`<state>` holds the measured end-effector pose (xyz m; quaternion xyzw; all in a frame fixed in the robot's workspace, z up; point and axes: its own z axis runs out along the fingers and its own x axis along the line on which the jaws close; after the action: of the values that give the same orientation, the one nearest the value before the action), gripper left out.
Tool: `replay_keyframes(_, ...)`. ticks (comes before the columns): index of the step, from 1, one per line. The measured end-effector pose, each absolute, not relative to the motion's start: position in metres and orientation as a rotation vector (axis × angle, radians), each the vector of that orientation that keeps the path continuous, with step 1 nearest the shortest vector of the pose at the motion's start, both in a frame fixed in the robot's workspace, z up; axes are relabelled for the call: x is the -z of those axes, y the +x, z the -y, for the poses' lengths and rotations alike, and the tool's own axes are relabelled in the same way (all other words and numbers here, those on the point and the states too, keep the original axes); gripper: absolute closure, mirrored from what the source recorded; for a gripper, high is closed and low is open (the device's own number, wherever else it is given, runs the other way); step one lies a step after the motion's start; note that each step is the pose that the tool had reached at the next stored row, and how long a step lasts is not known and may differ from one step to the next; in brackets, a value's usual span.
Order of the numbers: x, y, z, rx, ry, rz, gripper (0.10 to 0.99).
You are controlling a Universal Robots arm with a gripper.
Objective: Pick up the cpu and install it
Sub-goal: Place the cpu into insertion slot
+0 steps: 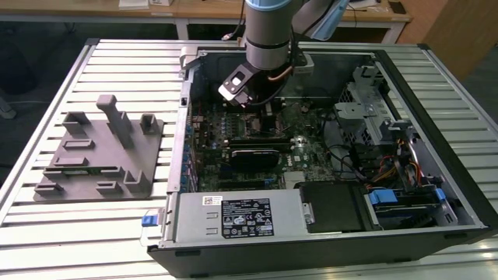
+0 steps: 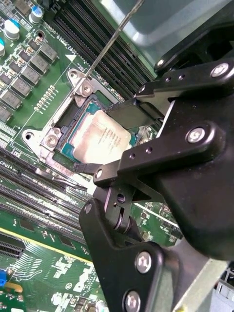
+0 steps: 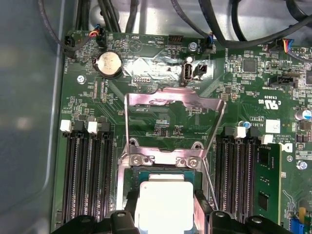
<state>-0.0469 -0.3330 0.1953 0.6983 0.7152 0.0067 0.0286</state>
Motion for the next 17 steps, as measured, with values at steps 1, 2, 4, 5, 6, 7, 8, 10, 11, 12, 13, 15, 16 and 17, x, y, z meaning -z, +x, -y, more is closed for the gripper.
replay_keyframes(1,-0.1953,-0.0469,0.333,-0.02,2.161,-2.2,0.557)
replay_keyframes(2,-0.1953,-0.0469,0.333,-0.02,2.166,-2.196,0.557)
replay_keyframes(4,-0.1952,-0.0468,0.333,-0.02,2.17,-2.192,0.557)
replay_keyframes(5,-0.195,-0.0468,0.333,-0.02,2.17,-2.191,0.557)
replay_keyframes(6,-0.1948,-0.0469,0.333,-0.02,2.171,-2.191,0.557)
replay_keyframes(7,-0.1945,-0.0469,0.333,-0.02,2.171,-2.191,0.557)
replay_keyframes(8,-0.1944,-0.047,0.333,-0.02,2.172,-2.191,0.557)
replay_keyframes(10,-0.1942,-0.0469,0.333,-0.021,2.172,-2.191,0.557)
replay_keyframes(11,-0.1941,-0.0469,0.333,-0.021,2.172,-2.191,0.557)
replay_keyframes(12,-0.1941,-0.0469,0.333,-0.021,2.172,-2.191,0.557)
replay_keyframes(13,-0.1941,-0.0469,0.333,-0.021,2.172,-2.191,0.557)
replay_keyframes(15,-0.1939,-0.0468,0.3329,-0.022,2.172,-2.191,0.557)
replay_keyframes(16,-0.1937,-0.0467,0.3328,-0.023,2.172,-2.191,0.545)
replay_keyframes(17,-0.1937,-0.0468,0.3328,-0.022,2.172,-2.191,0.545)
